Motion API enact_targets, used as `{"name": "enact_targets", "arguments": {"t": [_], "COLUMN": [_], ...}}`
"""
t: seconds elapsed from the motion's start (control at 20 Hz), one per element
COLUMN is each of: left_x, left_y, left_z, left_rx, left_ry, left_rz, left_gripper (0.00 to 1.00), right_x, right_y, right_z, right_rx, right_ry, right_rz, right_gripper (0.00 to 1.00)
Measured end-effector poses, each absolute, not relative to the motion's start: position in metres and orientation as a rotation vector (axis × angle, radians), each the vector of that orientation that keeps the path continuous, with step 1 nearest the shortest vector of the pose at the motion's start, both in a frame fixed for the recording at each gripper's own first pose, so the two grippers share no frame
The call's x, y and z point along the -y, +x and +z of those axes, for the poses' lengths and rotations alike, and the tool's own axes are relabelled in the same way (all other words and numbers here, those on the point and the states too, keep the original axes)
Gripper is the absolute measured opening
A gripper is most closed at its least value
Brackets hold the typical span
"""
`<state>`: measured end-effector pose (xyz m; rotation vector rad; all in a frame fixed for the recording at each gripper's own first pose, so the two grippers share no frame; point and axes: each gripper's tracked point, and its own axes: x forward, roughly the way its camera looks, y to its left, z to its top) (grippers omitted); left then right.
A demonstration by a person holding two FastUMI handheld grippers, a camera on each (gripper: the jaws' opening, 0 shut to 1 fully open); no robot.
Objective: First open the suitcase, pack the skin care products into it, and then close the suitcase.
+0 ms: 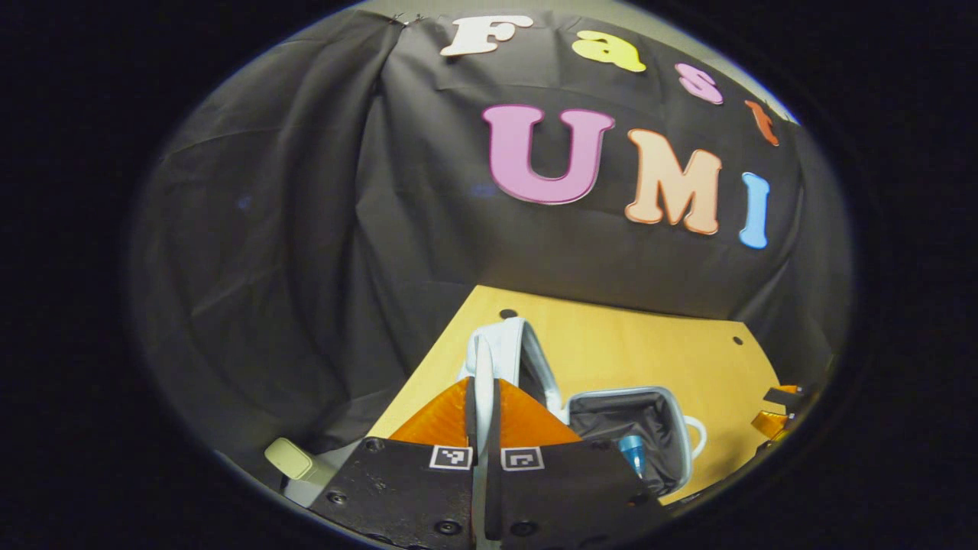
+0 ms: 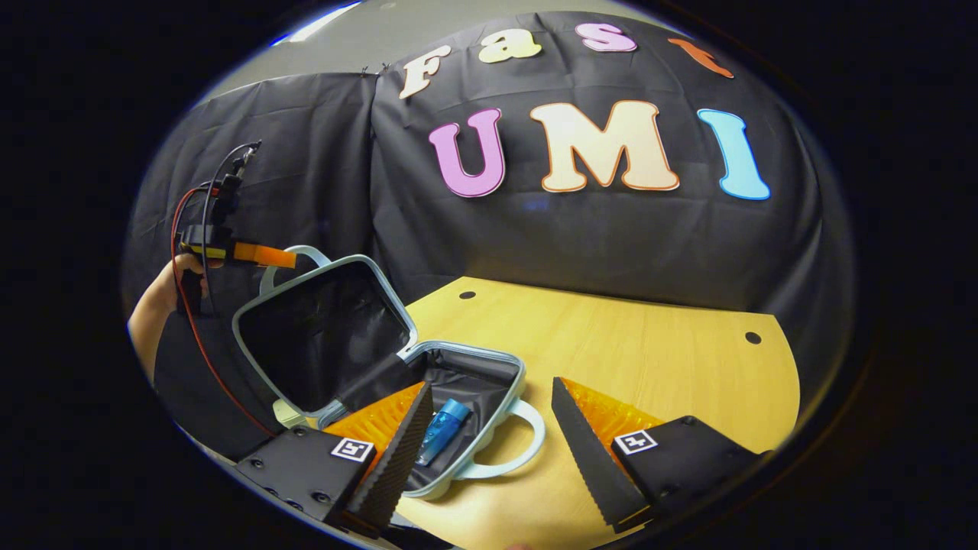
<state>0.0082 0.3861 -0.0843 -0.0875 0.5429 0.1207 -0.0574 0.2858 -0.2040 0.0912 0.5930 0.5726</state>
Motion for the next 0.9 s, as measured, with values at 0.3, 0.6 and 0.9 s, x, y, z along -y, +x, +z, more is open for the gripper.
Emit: {"name": "enact_targets", "arguments": {"t": [0.3,0.6,0.9], "left_x": [-0.294,-0.208,-0.14], "left_y": [0.014,0.03,0.027], "left_z": [-0.072,-0.079,-0.107], "left_rx": [-0.509,-0.514,-0.562], "left_ry": [-0.119,-0.194,-0.217], "left_rz": [-0.033,-0.185,-0.299], "left_gripper": [0.0,0.0,0.0], "right_x": [-0.25,-0.219,-0.188], "right_y": [-0.058,-0.06,-0.057], "right_z": [-0.198,-0.197,-0.194], "right_rx": [-0.577,-0.575,-0.571], "right_ry": [0.102,0.108,0.108], "right_rz": [0.554,0.511,0.463], "right_gripper": [0.98,0.98,0.98]}}
